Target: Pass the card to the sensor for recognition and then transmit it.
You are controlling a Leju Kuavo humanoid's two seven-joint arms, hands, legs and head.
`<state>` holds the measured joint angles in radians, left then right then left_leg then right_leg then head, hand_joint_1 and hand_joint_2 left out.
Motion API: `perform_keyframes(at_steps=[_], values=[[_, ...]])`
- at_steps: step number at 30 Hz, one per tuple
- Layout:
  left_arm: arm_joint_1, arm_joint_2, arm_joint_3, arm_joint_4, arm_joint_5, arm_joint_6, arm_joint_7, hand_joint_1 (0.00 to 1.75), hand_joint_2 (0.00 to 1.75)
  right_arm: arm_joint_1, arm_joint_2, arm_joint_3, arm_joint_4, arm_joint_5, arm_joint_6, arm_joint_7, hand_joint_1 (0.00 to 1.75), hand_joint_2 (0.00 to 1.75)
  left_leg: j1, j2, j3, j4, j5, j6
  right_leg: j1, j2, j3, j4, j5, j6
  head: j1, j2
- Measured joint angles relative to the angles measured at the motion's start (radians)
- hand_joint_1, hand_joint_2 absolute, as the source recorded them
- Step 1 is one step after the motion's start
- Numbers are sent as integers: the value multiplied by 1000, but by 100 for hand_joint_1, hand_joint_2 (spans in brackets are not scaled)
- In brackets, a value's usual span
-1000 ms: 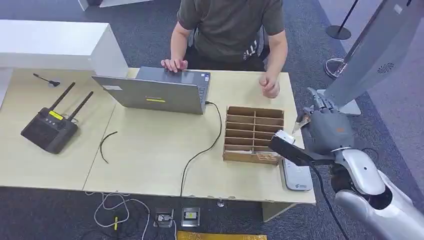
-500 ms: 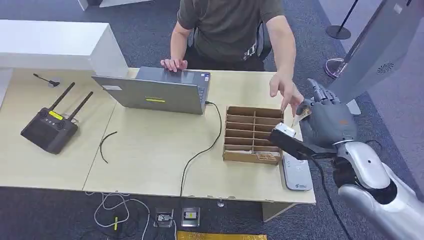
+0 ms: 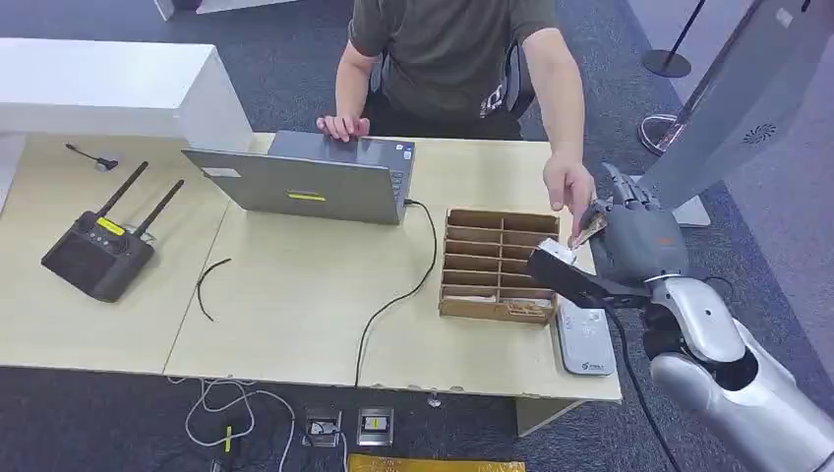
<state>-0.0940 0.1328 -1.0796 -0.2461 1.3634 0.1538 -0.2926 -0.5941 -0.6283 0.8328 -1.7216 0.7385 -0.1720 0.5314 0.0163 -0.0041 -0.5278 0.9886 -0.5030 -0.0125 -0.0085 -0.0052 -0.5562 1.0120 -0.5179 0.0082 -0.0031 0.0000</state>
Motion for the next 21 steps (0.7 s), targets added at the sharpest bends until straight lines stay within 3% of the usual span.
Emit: perform_keyframes(at_steps=[1, 2, 6, 7, 16, 21], values=[[0, 0, -1, 0, -1, -1, 0, 0, 0, 2, 2, -3, 3, 3, 2, 0, 175, 175, 0, 0, 0, 0, 0, 0, 0, 0, 0, 0, 0, 0, 0, 0], [0, -1, -1, 0, -2, -1, 0, 0, 0, 6, 3, -8, 5, 6, 3, 0, 0, 175, 0, 0, 0, 0, 0, 0, 0, 0, 0, 0, 0, 0, 0, 0], [0, -2, -5, 0, -3, -3, 0, 0, 0, 24, 9, -29, 12, 20, 7, -1, 0, 175, 0, 0, 0, 0, 0, 0, 0, 0, 0, 0, 0, 0, 0, 0], [0, -2, -8, 0, -4, -3, 0, 0, 0, 29, 11, -37, 13, 26, 8, -2, 0, 0, 0, 0, 0, 0, 0, 0, 0, 0, 0, 0, 0, 0, 0, 0], [-1, -8, -12, 0, -8, 3, 0, 0, 0, 60, 26, -86, 24, 79, 2, -9, 0, 0, 0, 0, 0, 0, 0, 0, 0, 0, 0, 0, 0, 0, 0, 0], [-1, -11, -18, 0, -8, 6, 0, 0, 0, 84, 34, -108, 27, 116, -40, -13, 0, 0, 0, 0, 1, 0, 0, 0, 0, 0, 0, 0, 0, 0, 0, 0]])
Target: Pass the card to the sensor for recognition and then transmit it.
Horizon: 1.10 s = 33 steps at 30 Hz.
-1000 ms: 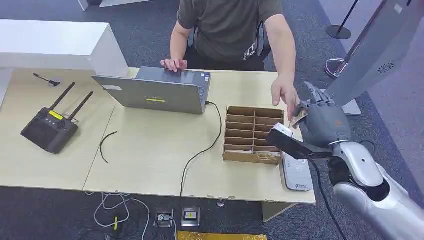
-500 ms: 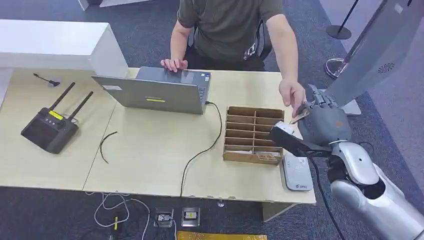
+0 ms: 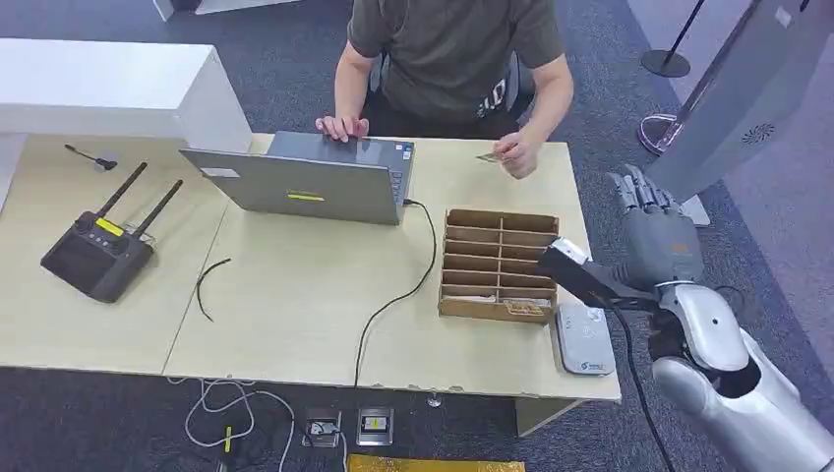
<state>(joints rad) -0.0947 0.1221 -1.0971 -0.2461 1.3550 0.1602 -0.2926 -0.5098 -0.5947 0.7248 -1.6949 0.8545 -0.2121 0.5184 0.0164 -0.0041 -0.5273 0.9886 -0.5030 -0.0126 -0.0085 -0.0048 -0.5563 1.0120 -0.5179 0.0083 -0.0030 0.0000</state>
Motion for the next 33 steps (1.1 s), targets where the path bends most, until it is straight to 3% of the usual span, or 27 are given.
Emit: perform_keyframes(at_steps=[4, 10, 11, 23, 33], values=[[0, -3, -1, 0, 8, 5, 0, 0, 0, 30, 5, -17, -2, 21, -12, 14, 0, 0, 0, 0, 0, 0, 0, 0, 0, 0, 0, 0, 0, 0, 0, 0], [0, -5, -1, 0, 29, 24, 10, 0, 0, 112, 11, -29, -53, 77, 32, 144, 0, 0, 0, 0, 0, 0, 0, 0, 0, 0, 0, 0, 0, 0, 0, 0], [1, -5, -1, 0, 32, 29, 11, 0, 0, 126, 11, -29, -64, 85, 39, 158, 0, 175, 0, 0, 0, 0, 0, 0, 0, 0, 0, 0, 0, 0, 0, 0], [1, -5, -1, 4, 49, 52, 12, 0, 0, 247, 5, -2, -124, 146, 36, 175, 0, 175, 0, 0, 0, 0, 0, 0, 0, 0, 0, 0, 0, 0, 0, 0], [1, -5, -1, 5, 46, 58, 19, 0, 0, 286, 6, 38, -125, 211, 29, 175, 0, 175, 0, 0, 0, 0, 0, 0, 0, 0, 0, 0, 0, 0, 0, 0]])
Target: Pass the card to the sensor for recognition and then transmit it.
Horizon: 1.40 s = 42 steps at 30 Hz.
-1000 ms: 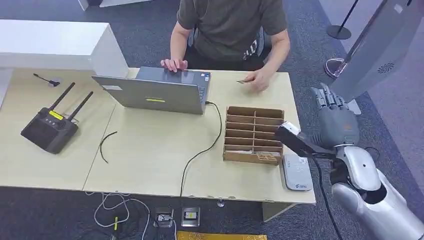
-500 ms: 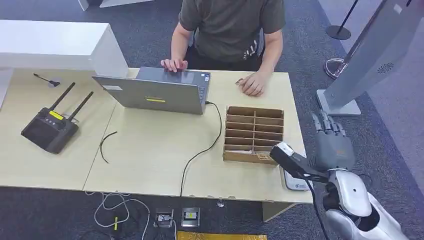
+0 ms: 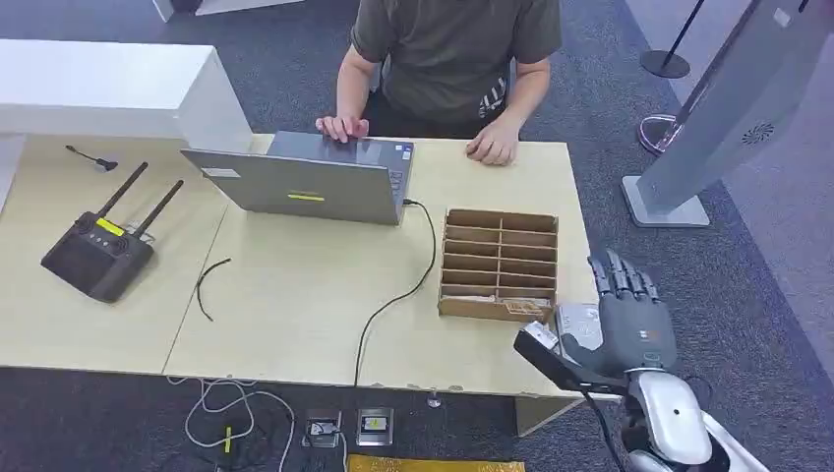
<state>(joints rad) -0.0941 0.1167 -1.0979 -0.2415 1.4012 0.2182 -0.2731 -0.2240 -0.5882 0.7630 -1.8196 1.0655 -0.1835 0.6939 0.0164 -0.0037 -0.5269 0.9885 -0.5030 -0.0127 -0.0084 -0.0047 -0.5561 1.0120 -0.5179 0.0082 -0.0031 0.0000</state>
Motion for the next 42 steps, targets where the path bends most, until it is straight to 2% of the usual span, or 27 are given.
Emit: perform_keyframes(at_steps=[5, 10, 24, 42], values=[[0, 0, 0, 0, 2, 10, 6, 0, 0, 3, 4, 21, 3, 18, -16, 0, 0, 175, 0, 0, 0, 0, 0, 0, 0, 0, 0, 0, 0, 0, 0, 0], [0, 0, 0, 0, 7, 20, 16, 0, 0, 2, 13, 50, 16, 21, -67, -1, 0, 175, 0, 0, 0, 0, 0, 0, 0, 0, 0, 0, 0, 0, 0, 0], [0, 0, 0, 0, 16, 30, 27, 0, 0, -8, 64, 97, 102, 2, -133, -18, 0, 175, 0, 0, 0, 0, 0, 0, 0, 0, 0, 0, 0, 0, 0, 0], [0, 0, 0, 0, 23, 23, 38, 0, 0, -17, 104, 99, 171, -22, -187, -26, 0, 175, 0, 0, 0, 0, 0, 0, 0, 0, 0, 0, 0, 0, 0, 0]])
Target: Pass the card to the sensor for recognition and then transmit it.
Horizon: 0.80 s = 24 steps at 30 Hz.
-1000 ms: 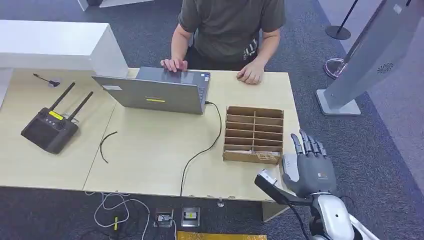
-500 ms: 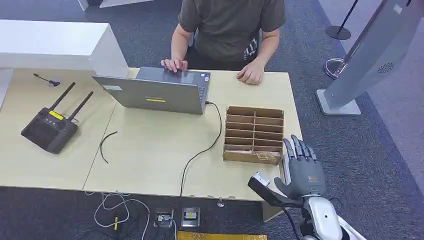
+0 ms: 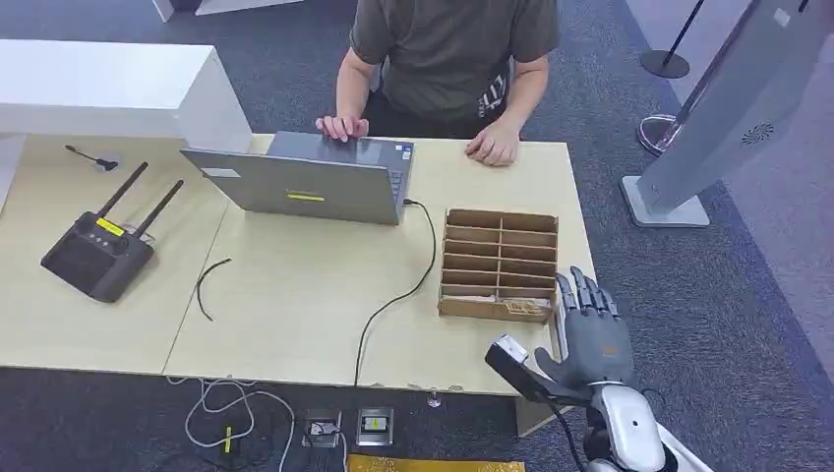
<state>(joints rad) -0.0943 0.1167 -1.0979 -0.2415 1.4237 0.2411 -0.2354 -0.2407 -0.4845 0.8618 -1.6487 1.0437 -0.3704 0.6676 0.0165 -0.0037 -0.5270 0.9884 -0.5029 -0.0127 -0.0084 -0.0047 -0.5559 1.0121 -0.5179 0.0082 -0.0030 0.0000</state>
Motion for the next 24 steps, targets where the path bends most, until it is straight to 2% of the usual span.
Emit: perform_keyframes(at_steps=[24], values=[[0, -5, 0, 0, -3, -2, 11, 0, 0, -39, 67, 0, 88, 3, -13, -45, 0, 175, 0, 0, 0, 0, 0, 0, 0, 0, 0, 0, 0, 0, 0, 0]])
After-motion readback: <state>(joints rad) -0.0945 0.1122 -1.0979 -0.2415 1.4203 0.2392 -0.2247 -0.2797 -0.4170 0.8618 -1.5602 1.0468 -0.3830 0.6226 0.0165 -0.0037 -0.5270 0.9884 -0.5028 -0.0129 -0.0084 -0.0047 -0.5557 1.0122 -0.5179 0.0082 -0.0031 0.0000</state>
